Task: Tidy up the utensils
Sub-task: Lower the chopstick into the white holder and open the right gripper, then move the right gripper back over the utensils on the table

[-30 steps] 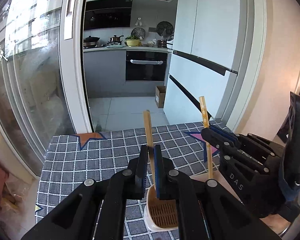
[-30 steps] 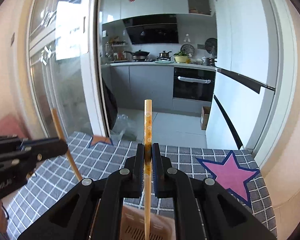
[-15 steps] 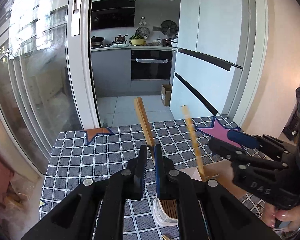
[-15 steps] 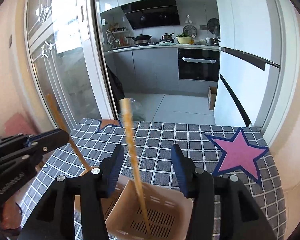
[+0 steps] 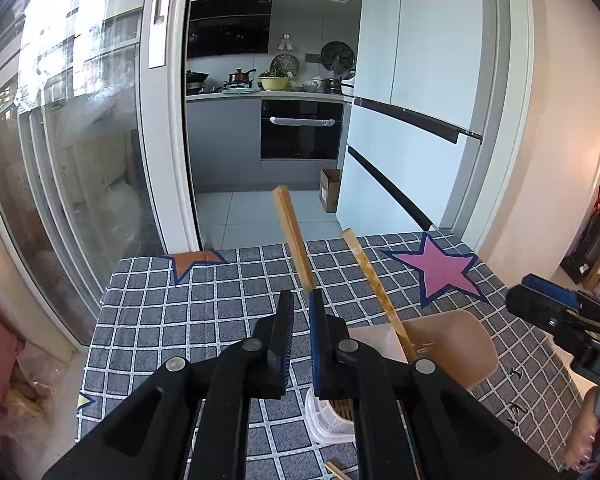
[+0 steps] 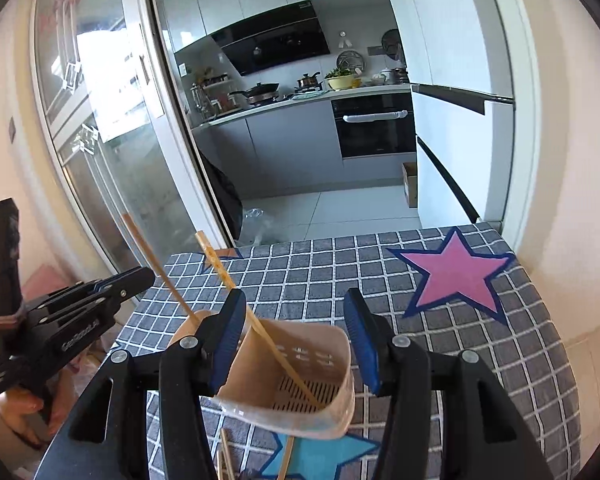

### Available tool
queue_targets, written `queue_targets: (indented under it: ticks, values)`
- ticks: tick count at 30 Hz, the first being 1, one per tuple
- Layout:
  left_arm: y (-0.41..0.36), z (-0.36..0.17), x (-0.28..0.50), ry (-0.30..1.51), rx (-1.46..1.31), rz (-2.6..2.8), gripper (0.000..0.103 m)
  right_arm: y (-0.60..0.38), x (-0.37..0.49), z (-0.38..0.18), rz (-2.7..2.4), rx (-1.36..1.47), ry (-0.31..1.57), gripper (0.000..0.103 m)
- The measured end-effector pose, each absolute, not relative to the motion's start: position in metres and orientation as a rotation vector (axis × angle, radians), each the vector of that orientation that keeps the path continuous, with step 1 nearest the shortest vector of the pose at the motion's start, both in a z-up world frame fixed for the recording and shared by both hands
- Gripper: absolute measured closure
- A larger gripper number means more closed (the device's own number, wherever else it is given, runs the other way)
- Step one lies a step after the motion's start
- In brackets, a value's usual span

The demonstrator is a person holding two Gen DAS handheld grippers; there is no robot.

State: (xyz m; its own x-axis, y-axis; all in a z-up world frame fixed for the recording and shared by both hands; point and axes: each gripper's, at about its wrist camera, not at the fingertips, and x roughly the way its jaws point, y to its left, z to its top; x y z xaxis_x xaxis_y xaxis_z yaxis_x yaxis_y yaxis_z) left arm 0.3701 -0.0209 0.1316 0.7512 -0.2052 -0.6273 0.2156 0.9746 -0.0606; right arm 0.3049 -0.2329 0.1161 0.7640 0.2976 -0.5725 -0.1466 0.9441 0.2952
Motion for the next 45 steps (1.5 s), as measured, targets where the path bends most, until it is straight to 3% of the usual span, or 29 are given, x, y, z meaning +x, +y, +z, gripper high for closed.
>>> queue_targets:
  ticks: [1, 2, 4, 6, 10, 12, 25, 32, 45]
  values:
    - [-0.019, 0.132, 0.367, 0.685, 0.006, -0.232, 0.028, -0.235, 0.300, 0.117, 0.245, 0.247, 0.662, 0.046]
    - [-0.015, 0.133, 0.364, 0.693, -0.009, -0.225, 0.000, -0.236, 0.296, 0.118, 0.247, 0.256, 0.666, 0.043]
    - [-0.010, 0.138, 0.356, 0.654, -0.030, -0.195, 0.000, -0.240, 0.286, 0.119, 0.253, 0.279, 0.672, 0.036]
    - [-0.007, 0.142, 0.349, 0.657, -0.036, -0.210, 0.000, -0.245, 0.275, 0.118, 0.255, 0.314, 0.682, 0.021]
    - [-0.002, 0.138, 0.328, 0.674, -0.027, -0.189, 0.000, -0.254, 0.256, 0.107, 0.258, 0.398, 0.739, 0.015]
    - [0.000, 0.131, 0.315, 0.705, -0.017, -0.186, 0.000, -0.258, 0.246, 0.099, 0.254, 0.435, 0.772, 0.000]
    - [-0.011, 0.035, 0.217, 1.074, -0.035, -0.268, 0.000, -0.265, 0.171, 0.019, 0.099, 0.420, 1.113, 0.000]
    - [-0.034, 0.010, 0.165, 1.149, 0.014, -0.351, 0.000, -0.273, 0.144, -0.017, 0.032, 0.435, 1.226, 0.000]
    - [-0.059, -0.013, 0.132, 1.199, 0.100, -0.344, 0.000, -0.272, 0.133, -0.038, -0.056, 0.364, 1.252, 0.000]
